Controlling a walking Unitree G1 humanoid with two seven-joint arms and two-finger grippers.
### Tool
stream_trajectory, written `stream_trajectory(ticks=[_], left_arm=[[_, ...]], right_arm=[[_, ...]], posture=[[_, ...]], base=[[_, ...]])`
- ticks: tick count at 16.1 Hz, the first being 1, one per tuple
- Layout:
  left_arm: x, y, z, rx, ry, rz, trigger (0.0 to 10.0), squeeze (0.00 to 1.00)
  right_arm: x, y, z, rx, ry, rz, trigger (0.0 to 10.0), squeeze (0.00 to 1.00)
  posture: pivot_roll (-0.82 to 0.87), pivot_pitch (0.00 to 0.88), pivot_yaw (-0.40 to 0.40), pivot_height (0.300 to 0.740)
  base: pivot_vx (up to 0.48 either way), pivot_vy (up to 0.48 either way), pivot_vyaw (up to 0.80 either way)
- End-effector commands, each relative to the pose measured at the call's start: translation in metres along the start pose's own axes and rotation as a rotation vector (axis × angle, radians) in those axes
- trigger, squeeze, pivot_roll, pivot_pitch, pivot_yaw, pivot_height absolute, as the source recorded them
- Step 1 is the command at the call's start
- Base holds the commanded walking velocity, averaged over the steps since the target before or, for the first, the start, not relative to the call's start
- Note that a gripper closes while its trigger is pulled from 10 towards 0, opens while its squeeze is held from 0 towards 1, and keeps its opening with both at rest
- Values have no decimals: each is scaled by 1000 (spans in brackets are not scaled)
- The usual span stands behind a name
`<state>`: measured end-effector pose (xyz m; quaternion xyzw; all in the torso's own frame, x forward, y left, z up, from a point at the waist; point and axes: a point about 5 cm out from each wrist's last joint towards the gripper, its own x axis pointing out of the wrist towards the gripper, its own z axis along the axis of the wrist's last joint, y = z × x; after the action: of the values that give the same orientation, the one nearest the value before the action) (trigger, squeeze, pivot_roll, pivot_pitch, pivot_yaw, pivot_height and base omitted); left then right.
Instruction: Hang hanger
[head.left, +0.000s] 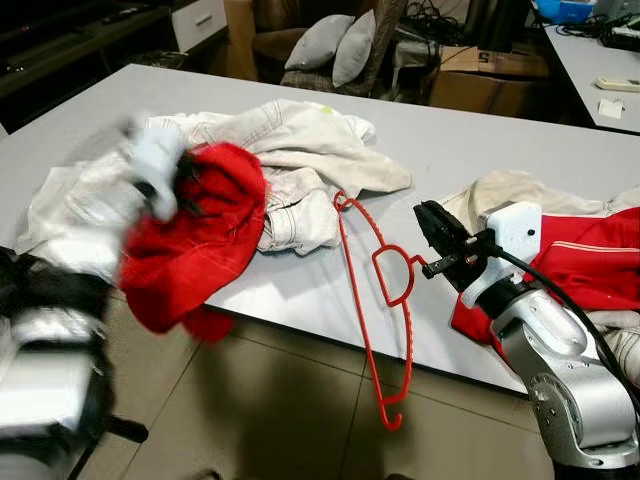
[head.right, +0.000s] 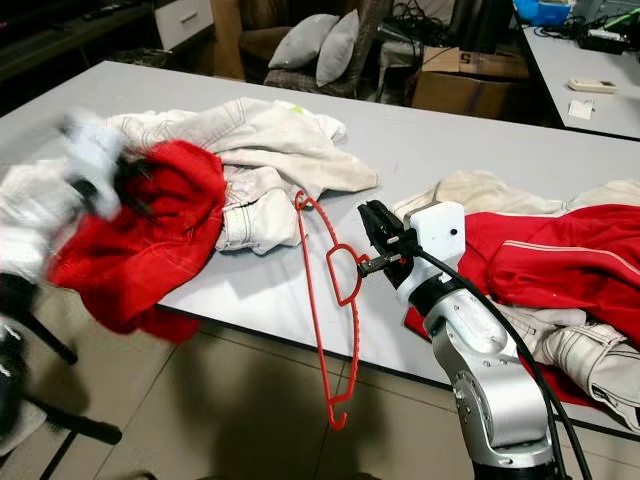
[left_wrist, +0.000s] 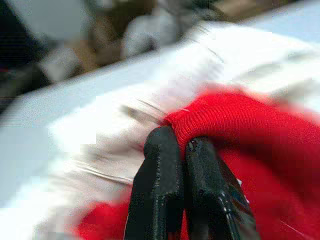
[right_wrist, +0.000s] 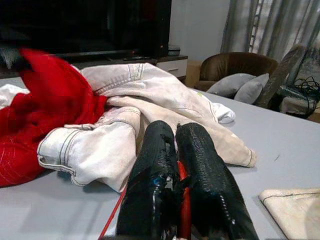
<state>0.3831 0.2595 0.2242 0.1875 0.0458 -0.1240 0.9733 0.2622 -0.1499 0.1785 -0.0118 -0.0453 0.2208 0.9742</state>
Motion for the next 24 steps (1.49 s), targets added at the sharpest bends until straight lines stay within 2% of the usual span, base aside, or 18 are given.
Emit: stream_trajectory(ticks=[1,2,3,4,5,7,9,10,12,13,14,19,24], left_arm=[[-9,32,24,29,-88,155,0,0],[-15,46,36,104,-121,243,0,0],[-18,51,41,172,-115,264,0,0],[-20,53,38,295,-53,256,7765,0],[-20,53,36,336,-29,251,10000,0],[-17,45,25,299,-1,170,10000,0],[-14,16,-21,261,203,-96,10000,0],[-14,8,-34,220,241,-143,10000,0],[-14,3,-45,232,293,-143,10000,0],[-16,0,-49,211,313,-184,10000,1000],[-17,-2,-50,183,325,-243,10000,1000],[-23,11,-34,130,324,-307,10000,1000],[-48,34,-21,99,354,-457,10000,1000]], right_arm=[[1,-3,-1,-7,10,-2,10000,0],[1,-3,-1,-9,10,0,10000,0],[2,-3,-1,-9,10,-1,10000,0],[2,-3,-1,-8,10,-1,10000,0],[1,-3,-1,-8,10,-1,10000,0],[2,-3,-2,-7,14,2,10000,0],[3,-2,-4,-8,24,14,10000,0],[3,-1,-4,-8,26,17,10000,0],[2,-1,-5,-12,34,20,10000,0],[2,-1,-6,-13,38,20,10000,0],[1,-1,-7,-15,44,20,10000,0],[2,-5,-6,-30,54,30,10000,0],[2,-8,-5,-54,75,61,10000,0]], posture=[[-63,0,23,740],[-64,0,23,740],[-63,0,22,740],[-63,0,21,740],[-63,0,20,740],[-61,0,16,740],[-55,0,11,740],[-58,1,12,740],[-58,3,13,740],[-60,4,16,740],[-60,4,17,740],[-59,6,9,740],[-57,21,-11,740]], base=[[0,0,0],[0,0,0],[0,0,0],[0,0,0],[0,0,0],[0,0,0],[0,0,0],[0,0,0],[0,0,0],[0,0,0],[0,0,0],[0,0,0],[0,0,0]])
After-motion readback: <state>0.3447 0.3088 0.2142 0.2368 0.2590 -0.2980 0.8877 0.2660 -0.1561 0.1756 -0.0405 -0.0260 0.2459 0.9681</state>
